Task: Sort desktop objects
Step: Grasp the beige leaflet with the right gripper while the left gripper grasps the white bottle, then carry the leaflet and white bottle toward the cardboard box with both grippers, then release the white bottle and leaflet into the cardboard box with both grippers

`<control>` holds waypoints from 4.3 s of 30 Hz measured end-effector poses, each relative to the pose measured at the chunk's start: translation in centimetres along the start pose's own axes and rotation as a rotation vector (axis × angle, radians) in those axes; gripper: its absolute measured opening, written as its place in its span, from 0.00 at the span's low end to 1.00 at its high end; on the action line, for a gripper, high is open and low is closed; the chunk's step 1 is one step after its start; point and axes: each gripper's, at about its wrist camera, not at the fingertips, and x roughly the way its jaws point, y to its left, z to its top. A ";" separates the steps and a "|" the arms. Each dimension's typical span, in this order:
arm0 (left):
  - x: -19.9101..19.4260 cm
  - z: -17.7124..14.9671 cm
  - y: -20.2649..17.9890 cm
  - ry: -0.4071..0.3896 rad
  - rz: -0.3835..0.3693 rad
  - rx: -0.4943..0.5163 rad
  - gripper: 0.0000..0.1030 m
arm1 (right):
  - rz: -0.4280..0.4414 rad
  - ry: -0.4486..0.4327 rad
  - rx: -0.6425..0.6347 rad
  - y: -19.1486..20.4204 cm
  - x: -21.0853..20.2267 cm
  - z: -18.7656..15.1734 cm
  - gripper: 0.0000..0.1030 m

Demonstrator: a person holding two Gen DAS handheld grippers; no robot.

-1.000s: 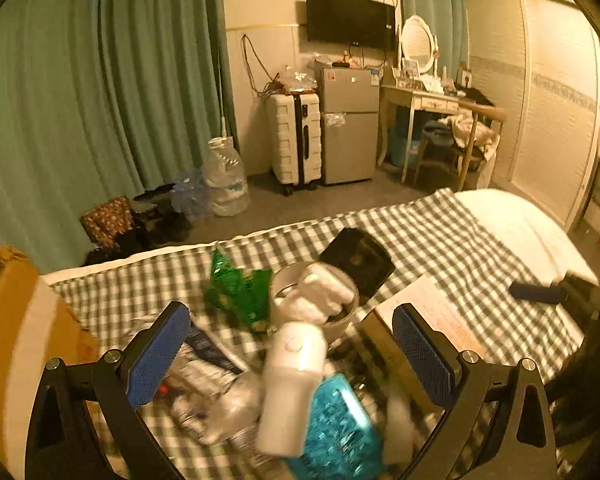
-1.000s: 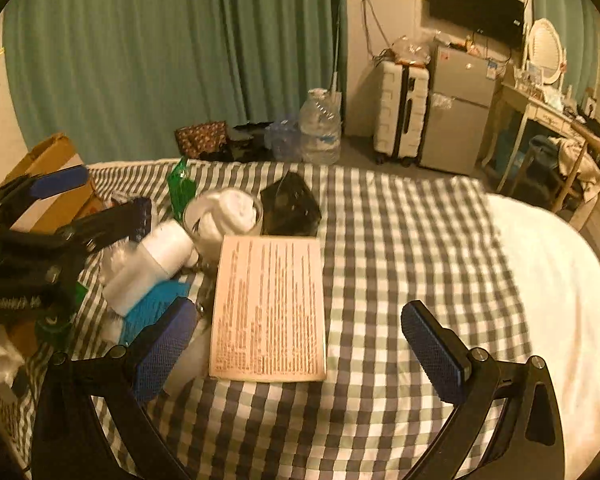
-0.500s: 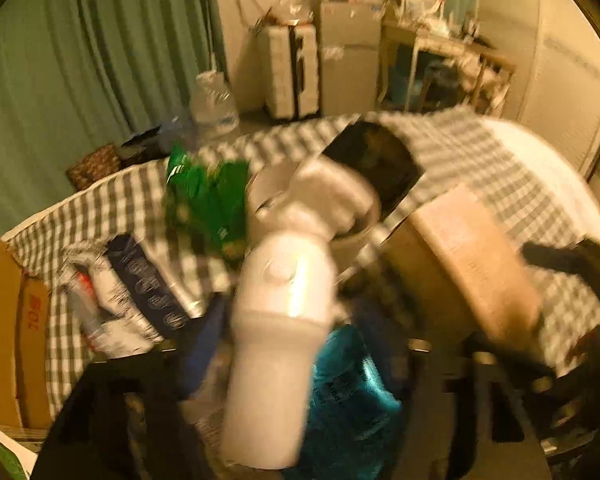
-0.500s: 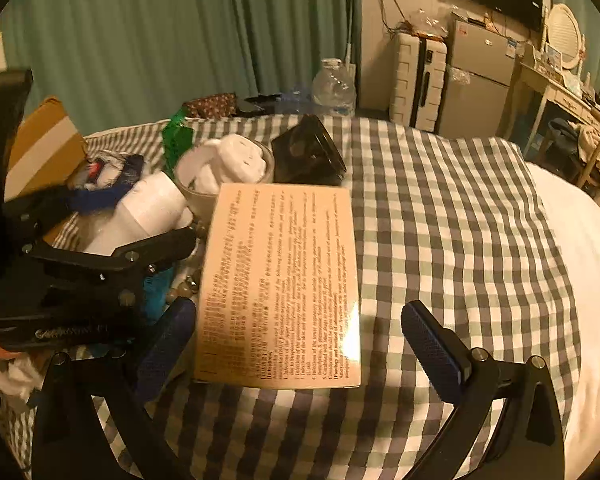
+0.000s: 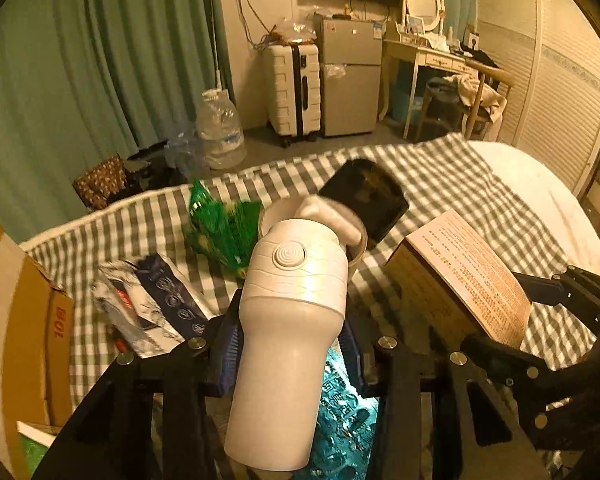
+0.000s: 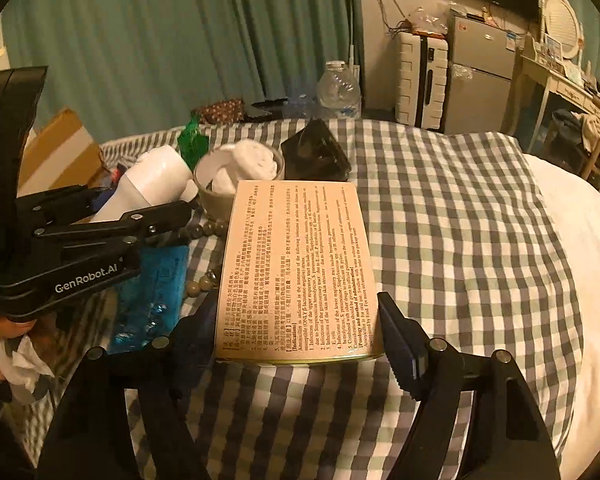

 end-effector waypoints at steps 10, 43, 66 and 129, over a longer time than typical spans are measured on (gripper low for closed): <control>-4.9 1.6 1.1 -0.087 0.044 -0.020 0.42 | -0.008 -0.096 0.086 -0.9 -3.6 1.0 0.72; -25.9 1.2 10.9 -0.339 0.278 -0.137 0.42 | 0.053 -0.427 -0.032 12.4 -18.6 7.4 0.72; -27.1 -2.4 21.2 -0.286 0.385 -0.261 0.42 | 0.175 -0.403 -0.192 23.5 -16.1 10.0 0.72; -20.9 -4.3 27.1 -0.160 0.378 -0.312 1.00 | 0.138 -0.346 -0.318 29.1 -7.0 10.6 0.93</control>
